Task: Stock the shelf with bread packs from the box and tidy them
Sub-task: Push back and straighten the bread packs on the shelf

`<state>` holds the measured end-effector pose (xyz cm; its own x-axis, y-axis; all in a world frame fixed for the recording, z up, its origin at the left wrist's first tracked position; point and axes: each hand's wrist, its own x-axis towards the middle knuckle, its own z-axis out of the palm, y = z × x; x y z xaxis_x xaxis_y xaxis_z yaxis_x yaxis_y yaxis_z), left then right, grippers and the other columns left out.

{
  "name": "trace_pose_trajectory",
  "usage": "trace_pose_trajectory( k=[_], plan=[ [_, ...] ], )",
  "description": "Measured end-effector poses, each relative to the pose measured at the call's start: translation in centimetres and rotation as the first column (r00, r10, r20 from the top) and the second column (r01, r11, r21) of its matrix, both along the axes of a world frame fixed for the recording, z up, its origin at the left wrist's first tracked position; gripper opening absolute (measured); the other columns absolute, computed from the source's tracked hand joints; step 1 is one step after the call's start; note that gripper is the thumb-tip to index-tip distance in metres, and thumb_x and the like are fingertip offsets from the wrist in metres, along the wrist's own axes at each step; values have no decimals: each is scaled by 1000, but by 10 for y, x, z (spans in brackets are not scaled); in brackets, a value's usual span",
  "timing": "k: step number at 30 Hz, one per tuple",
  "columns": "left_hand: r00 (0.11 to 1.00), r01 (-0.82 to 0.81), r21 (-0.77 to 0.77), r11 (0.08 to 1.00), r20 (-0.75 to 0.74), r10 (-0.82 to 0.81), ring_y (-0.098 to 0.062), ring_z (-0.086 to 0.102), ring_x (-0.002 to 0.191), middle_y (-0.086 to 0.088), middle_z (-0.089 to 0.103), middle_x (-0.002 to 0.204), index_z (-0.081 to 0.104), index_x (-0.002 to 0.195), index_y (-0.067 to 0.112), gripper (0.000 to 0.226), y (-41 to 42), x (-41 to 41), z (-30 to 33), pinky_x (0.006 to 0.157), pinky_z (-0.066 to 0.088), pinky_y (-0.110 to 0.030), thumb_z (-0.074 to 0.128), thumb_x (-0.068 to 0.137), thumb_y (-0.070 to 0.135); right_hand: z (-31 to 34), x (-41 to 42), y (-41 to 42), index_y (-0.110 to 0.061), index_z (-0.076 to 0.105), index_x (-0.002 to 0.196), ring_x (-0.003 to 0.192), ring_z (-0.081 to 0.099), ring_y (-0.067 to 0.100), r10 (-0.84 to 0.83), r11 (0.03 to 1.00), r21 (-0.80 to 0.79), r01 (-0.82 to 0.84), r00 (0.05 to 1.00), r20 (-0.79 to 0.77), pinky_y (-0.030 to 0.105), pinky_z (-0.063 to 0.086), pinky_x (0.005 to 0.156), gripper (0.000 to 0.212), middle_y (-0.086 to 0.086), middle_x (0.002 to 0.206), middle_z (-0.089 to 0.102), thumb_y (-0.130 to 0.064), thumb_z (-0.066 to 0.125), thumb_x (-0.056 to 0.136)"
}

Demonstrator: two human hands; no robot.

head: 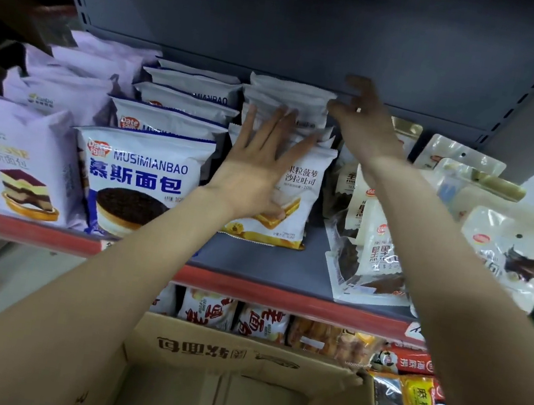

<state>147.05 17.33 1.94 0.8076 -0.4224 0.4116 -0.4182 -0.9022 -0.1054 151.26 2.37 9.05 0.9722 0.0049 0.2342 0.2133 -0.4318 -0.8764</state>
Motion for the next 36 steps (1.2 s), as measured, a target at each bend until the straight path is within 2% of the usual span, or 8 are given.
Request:
trace_pose_trajectory(
  k=[3, 6, 10, 13, 17, 21, 32, 36],
  plan=[
    [992, 28, -395, 918, 123, 23, -39, 15, 142, -22, 20, 153, 28, 148, 14, 91, -4, -30, -18, 116, 7, -47, 71, 73, 45, -25, -61, 6, -17, 44, 129, 112, 48, 18, -58, 994, 98, 41, 982, 181, 24, 40, 96, 50, 8, 122, 51, -10, 50, 80],
    [998, -12, -809, 588, 26, 55, -30, 26, 137, -18, 29, 146, 37, 141, 12, 66, -11, -64, -39, 113, 23, -35, 63, 81, 19, -65, -98, 16, -14, 45, 128, 114, 37, 8, -87, 995, 65, 76, 979, 184, 5, 31, 96, 52, 12, 131, 39, 0, 52, 79],
    [979, -205, -961, 188, -205, 18, -14, 34, 127, -10, 39, 139, 36, 137, 13, 75, -11, -64, -61, 96, 28, -3, 62, 71, -9, -111, -85, 26, -17, 42, 129, 134, 26, 26, -7, 999, 35, 6, 1000, 24, 24, 28, 106, 65, 17, 139, 30, 5, 60, 70],
    [973, -211, -947, 243, -227, -38, -20, 33, 132, -12, 33, 141, 26, 138, 13, 84, -3, -47, -73, 100, 30, -5, 60, 66, -16, -123, -69, 22, -16, 36, 133, 131, 30, 24, 148, 988, 34, -149, 988, 41, 24, 30, 108, 76, 3, 137, 35, 4, 57, 63],
    [941, -218, -917, 334, -289, -178, -22, 30, 140, -12, 24, 152, 2, 147, 20, 101, 4, -32, -77, 114, 31, -42, 62, 71, -11, -124, -61, 19, -21, 24, 138, 130, 26, 0, 260, 959, 80, -270, 959, 116, 3, 23, 103, 85, -4, 138, 28, 11, 52, 65],
    [940, -188, -897, 399, -283, -192, -23, 23, 144, -14, 18, 155, -5, 149, 8, 104, 3, -26, -72, 116, 25, -48, 67, 74, 2, -127, -57, 22, -23, 20, 145, 133, 22, -3, 233, 960, 135, -244, 968, 94, 2, 24, 102, 94, -1, 148, 23, 19, 51, 67],
    [931, -310, -835, 454, -363, -32, -23, 32, 139, -10, 20, 157, -12, 151, 16, 100, 7, -30, -65, 108, 36, -33, 63, 85, 11, -142, -48, 29, -42, 16, 146, 141, 23, 10, 200, 973, 97, -210, 974, 107, 2, 30, 99, 97, 5, 157, 11, 8, 60, 75],
    [888, -422, -822, 382, -459, -6, -26, 40, 134, -13, 33, 150, -7, 151, 16, 99, -4, -44, -59, 104, 40, -36, 59, 79, 0, -127, -61, 30, -48, 12, 142, 145, 13, 27, 138, 990, 27, -139, 989, 46, 20, 24, 109, 98, 15, 156, 5, 11, 53, 76]
  ],
)
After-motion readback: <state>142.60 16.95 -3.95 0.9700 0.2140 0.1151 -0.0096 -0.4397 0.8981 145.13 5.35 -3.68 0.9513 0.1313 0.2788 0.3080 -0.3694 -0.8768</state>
